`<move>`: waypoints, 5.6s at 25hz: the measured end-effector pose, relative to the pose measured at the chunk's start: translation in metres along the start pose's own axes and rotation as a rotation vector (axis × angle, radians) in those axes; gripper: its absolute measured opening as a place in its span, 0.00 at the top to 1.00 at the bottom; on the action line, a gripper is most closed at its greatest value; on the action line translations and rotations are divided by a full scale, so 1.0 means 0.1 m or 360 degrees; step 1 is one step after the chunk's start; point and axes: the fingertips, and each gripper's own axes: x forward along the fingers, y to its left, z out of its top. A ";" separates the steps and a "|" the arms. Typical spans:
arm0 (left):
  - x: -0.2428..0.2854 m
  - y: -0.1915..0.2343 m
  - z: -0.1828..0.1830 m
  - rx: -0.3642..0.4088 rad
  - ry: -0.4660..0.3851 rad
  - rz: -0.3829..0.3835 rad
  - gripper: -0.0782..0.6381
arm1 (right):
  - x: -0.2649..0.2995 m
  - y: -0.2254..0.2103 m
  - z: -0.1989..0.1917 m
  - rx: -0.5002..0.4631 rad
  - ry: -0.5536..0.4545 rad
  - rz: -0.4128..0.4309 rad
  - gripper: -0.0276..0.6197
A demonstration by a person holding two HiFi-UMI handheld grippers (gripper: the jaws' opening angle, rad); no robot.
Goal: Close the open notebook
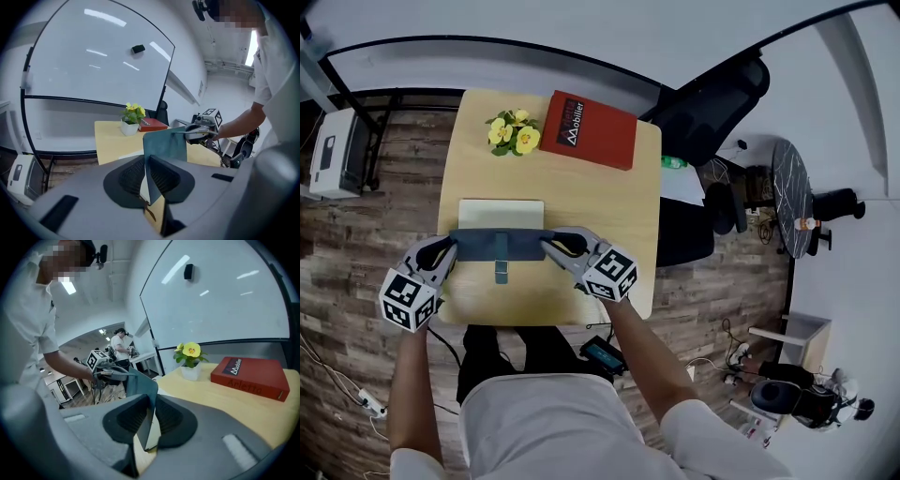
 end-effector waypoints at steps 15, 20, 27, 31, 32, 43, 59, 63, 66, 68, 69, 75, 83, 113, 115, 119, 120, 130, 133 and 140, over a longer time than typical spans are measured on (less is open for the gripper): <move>0.46 0.42 -0.11 -0.0295 0.0105 0.0141 0.82 | 0.27 -0.58 -0.23 0.0350 -0.0049 -0.0393 0.83; 0.59 0.52 -0.23 -0.0383 0.0177 0.0175 0.81 | 0.37 -0.70 -0.36 0.0387 0.0054 -0.0482 0.82; 0.73 0.60 -0.38 -0.0373 0.0346 0.0281 0.81 | 0.44 -0.82 -0.53 0.0354 0.0243 -0.0688 0.79; 0.75 0.60 -0.38 -0.0282 0.0382 0.0341 0.81 | 0.46 -0.83 -0.55 0.0230 0.0303 -0.0745 0.79; 0.75 0.60 -0.38 -0.0245 0.0392 0.0359 0.81 | 0.47 -0.83 -0.55 0.0205 0.0309 -0.0759 0.79; 0.30 0.49 0.07 -0.0243 0.0028 0.0409 0.77 | 0.03 -0.64 0.18 0.0191 -0.0212 -0.0582 0.79; -1.90 -1.27 1.49 0.0097 -0.0991 0.0669 0.85 | -1.97 0.80 1.78 -0.0430 -0.0847 -0.0282 0.86; -2.36 -1.63 1.44 0.0178 -0.1087 0.0810 0.85 | -2.26 1.15 1.67 -0.0506 -0.0880 -0.0366 0.86; -2.59 -1.87 1.24 0.0191 -0.1100 0.0873 0.85 | -2.35 1.30 1.45 -0.0455 -0.0871 -0.0442 0.86; -2.67 -2.05 1.07 0.0184 -0.1082 0.0875 0.85 | -2.39 1.42 1.30 -0.0439 -0.0852 -0.0469 0.86; -2.71 -2.14 0.97 0.0179 -0.1072 0.0876 0.85 | -2.41 1.50 1.23 -0.0442 -0.0842 -0.0475 0.86; -2.97 -2.73 0.31 0.0166 -0.0977 0.0951 0.85 | -2.63 2.18 0.86 -0.0473 -0.0819 -0.0491 0.86; -3.29 -3.36 -0.52 0.0072 -0.0879 0.1072 0.85 | -2.81 2.87 0.17 -0.0470 -0.0703 -0.0451 0.86; -2.31 -5.43 -0.49 0.0000 -0.0878 0.1065 0.85 | -4.81 2.41 -0.81 -0.0414 -0.0668 -0.0288 0.86; -2.27 -5.52 -0.57 -0.0007 -0.0859 0.1090 0.85 | -4.84 2.39 -0.90 -0.0401 -0.0665 -0.0301 0.86; -2.26 -5.67 -0.60 -0.0018 -0.0847 0.1148 0.85 | -5.00 2.42 -0.93 -0.0424 -0.0688 -0.0296 0.86; -2.25 -5.69 -0.59 -0.0020 -0.0846 0.1154 0.85 | -5.02 2.41 -0.94 -0.0433 -0.0680 -0.0282 0.86; -2.12 -5.91 -0.73 -0.0079 -0.0796 0.1114 0.85 | -5.14 2.41 -1.03 -0.0422 -0.0677 -0.0238 0.86; -2.08 -5.96 -0.75 -0.0082 -0.0806 0.1114 0.85 | -5.19 2.34 -1.10 -0.0386 -0.0679 -0.0270 0.86; -2.00 -6.03 -0.72 -0.0074 -0.0798 0.1078 0.85 | -5.31 2.25 -1.20 -0.0353 -0.0673 -0.0309 0.86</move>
